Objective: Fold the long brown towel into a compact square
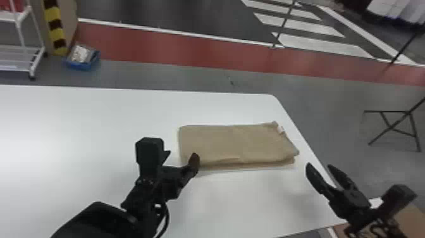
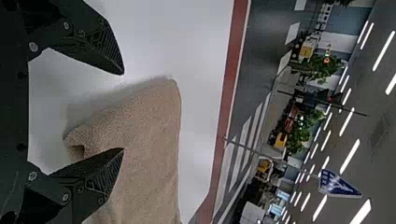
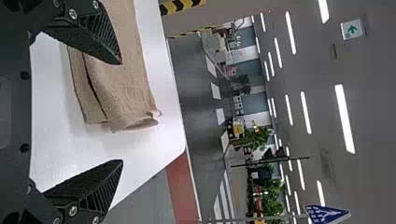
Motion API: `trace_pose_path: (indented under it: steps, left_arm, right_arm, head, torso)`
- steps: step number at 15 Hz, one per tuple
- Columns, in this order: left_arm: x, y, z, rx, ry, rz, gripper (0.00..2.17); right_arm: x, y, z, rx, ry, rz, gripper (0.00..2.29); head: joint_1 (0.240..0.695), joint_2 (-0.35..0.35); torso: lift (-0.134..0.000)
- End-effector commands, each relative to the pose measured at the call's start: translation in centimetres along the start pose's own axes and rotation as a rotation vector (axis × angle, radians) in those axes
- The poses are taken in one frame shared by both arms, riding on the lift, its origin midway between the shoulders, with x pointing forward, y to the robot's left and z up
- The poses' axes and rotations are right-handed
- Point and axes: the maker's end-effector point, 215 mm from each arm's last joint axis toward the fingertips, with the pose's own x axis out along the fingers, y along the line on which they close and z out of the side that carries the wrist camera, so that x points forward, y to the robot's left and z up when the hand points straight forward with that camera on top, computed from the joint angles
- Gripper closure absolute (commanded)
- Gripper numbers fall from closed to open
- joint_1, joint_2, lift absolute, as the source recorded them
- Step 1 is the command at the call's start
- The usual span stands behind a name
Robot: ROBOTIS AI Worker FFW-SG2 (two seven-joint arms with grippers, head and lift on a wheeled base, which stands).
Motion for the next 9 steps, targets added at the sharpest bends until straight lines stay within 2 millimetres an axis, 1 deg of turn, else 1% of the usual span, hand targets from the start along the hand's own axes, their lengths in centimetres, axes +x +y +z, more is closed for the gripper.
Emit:
trace_pose_path:
  steps: [1, 2, 4, 7, 8, 9]
  left_arm:
    - [0.1, -0.5, -0.8, 0.017, 0.013, -0.004, 0.43]
    - [0.1, -0.8, -1.4, 0.022, 0.022, -0.009, 0.43]
    - [0.4, -1.6, -3.3, 0.049, 0.053, -0.028, 0.43]
    - [0.7, -1.6, -3.2, 0.057, 0.052, -0.034, 0.44]
    - [0.6, -1.5, -3.1, 0.057, 0.049, -0.029, 0.63]
    - [0.6, -1.6, -2.8, 0.055, 0.044, -0.026, 0.74]
  right_arm:
    - [0.5, -0.1, -0.6, 0.004, 0.008, -0.003, 0.15]
    - [0.7, 0.1, -0.9, 0.003, 0.014, 0.001, 0.15]
    - [0.7, 0.2, -1.2, 0.007, 0.018, 0.004, 0.15]
    - [0.3, -0.4, -1.0, 0.005, 0.018, -0.007, 0.15]
    - [0.1, -0.7, -0.9, 0.004, 0.018, -0.012, 0.15]
    - [0.1, -0.8, -0.9, 0.004, 0.017, -0.015, 0.15]
  head:
    - [0.695, -0.35]
    - [0.695, -0.35]
    - [0.695, -0.35]
    - [0.695, -0.35]
    - [0.695, -0.35]
    - [0.695, -0.35]
  torso:
    - [-0.124]
    - [-0.124]
    - [-0.124]
    - [-0.124]
    - [-0.124]
    - [-0.124]
